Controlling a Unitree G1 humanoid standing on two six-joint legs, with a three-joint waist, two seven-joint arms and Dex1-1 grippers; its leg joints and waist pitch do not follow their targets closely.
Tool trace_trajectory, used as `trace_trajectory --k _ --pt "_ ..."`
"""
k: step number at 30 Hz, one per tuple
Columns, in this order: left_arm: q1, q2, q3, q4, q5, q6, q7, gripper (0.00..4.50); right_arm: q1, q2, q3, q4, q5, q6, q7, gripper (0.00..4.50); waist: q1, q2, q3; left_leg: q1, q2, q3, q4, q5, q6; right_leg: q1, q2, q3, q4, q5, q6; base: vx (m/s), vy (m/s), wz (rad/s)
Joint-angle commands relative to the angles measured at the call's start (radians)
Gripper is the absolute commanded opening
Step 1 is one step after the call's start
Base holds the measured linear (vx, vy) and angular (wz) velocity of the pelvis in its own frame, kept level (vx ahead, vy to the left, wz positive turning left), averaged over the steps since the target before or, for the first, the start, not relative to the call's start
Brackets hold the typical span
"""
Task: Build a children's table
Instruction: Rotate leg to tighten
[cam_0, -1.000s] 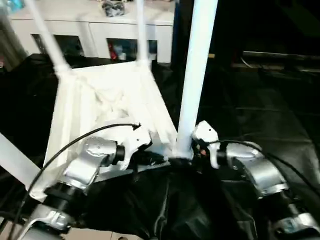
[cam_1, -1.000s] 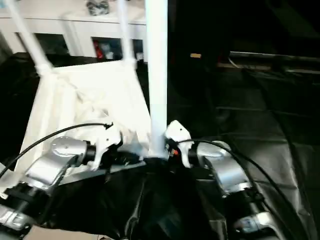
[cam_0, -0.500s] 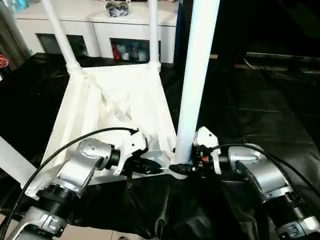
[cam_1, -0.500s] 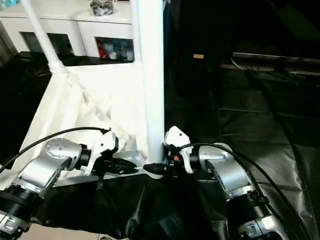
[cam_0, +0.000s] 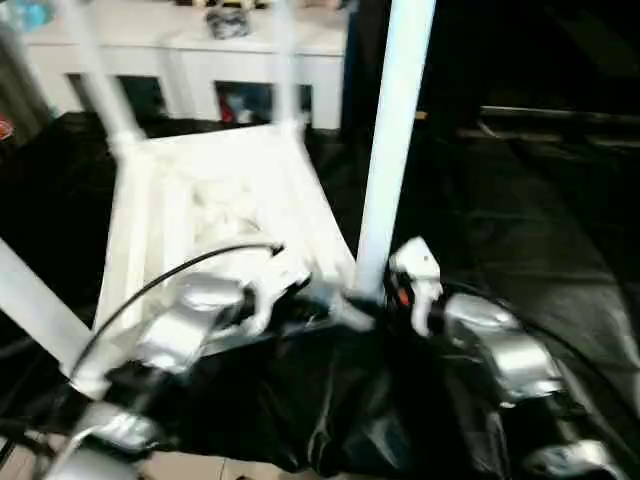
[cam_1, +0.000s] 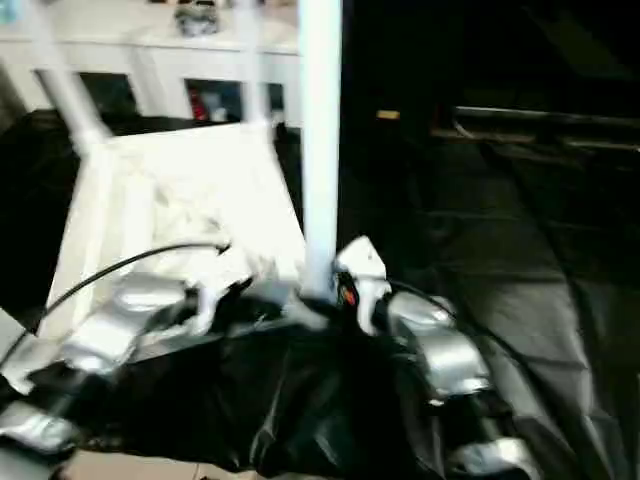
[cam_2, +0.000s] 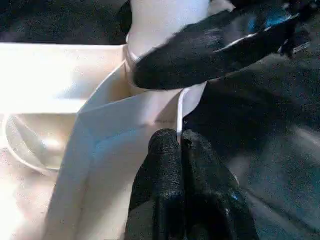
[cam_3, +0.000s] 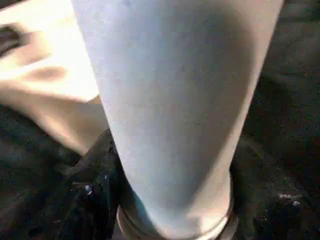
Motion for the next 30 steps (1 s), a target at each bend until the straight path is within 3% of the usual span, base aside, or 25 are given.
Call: trace_trajectory --k 1,3,6,8,12,16,20,24,30 --pt "-0.050 -0.079 0.016 0.011 0.007 0.015 0.132 0.00 -0.016 0.100 0.057 0.044 -0.027 0.012 -0.099 2.63 -0.005 -0.001 -0.064 0.015 0.056 -0.034 -0.076 -0.244 0.014 0.039 -0.099 0.059 -0.105 -0.482 -0.125 0.000 0.000 0.00" --pt "-0.054 -0.101 0.018 0.013 0.009 0.018 0.157 0.00 -0.029 0.134 0.052 0.059 -0.031 0.009 -0.142 2.63 -0.007 -0.001 -0.064 0.013 0.056 -0.034 -0.076 -0.242 0.013 0.039 -0.098 0.058 -0.104 -0.476 -0.126 0.000 0.000 0.00" --pt "-0.052 -0.117 0.023 0.007 -0.001 0.011 0.153 0.00 -0.034 0.154 0.048 0.059 -0.015 -0.016 -0.126 2.63 -0.008 0.000 -0.069 0.007 0.059 -0.035 -0.077 -0.219 0.029 0.044 -0.096 0.060 -0.095 -0.391 -0.144 0.000 0.000 0.00" --pt "-0.046 -0.115 0.019 -0.005 -0.010 0.004 0.131 0.00 -0.035 0.154 0.041 0.057 0.003 -0.022 -0.102 3.19 -0.008 0.001 -0.073 0.003 0.060 -0.033 -0.076 -0.184 0.042 0.049 -0.097 0.063 -0.084 -0.310 -0.170 0.000 0.000 0.00" --pt "-0.033 -0.097 0.015 -0.021 -0.019 -0.010 0.091 0.00 -0.036 0.135 0.030 0.039 0.024 -0.009 -0.047 3.41 -0.008 0.001 -0.076 -0.001 0.060 -0.031 -0.073 -0.144 0.065 0.055 -0.098 0.064 -0.073 -0.228 -0.201 0.000 0.000 0.00" --pt "-0.005 -0.050 0.005 -0.054 -0.044 -0.036 0.002 0.00 -0.034 0.050 0.057 0.020 0.007 -0.024 0.048 3.83 -0.009 0.003 -0.079 -0.002 0.062 -0.029 -0.070 -0.105 0.090 0.056 -0.096 0.065 -0.063 -0.150 -0.228 0.000 0.000 0.00" --pt "0.022 -0.003 -0.006 -0.084 -0.070 -0.061 -0.099 0.00 -0.012 -0.045 0.085 -0.016 0.023 -0.037 0.204 3.83 -0.004 0.003 -0.075 0.000 0.063 -0.028 -0.070 -0.131 0.098 0.057 -0.096 0.065 -0.066 -0.165 -0.233 0.000 0.000 0.00" --pt "0.037 0.048 -0.018 -0.104 -0.087 -0.063 -0.195 0.00 0.019 -0.143 0.124 -0.083 0.050 -0.024 0.400 3.83 0.011 0.006 -0.070 0.011 0.068 -0.026 -0.075 -0.176 0.079 0.050 -0.093 0.065 -0.073 -0.234 -0.218 0.000 0.000 0.00" --pt "0.049 0.110 -0.039 -0.135 -0.115 -0.048 -0.310 0.00 0.044 -0.229 0.169 -0.156 0.097 0.004 0.569 3.83 0.029 0.004 -0.073 0.010 0.070 -0.025 -0.074 -0.155 0.079 0.051 -0.096 0.067 -0.070 -0.226 -0.215 0.000 0.000 0.00"
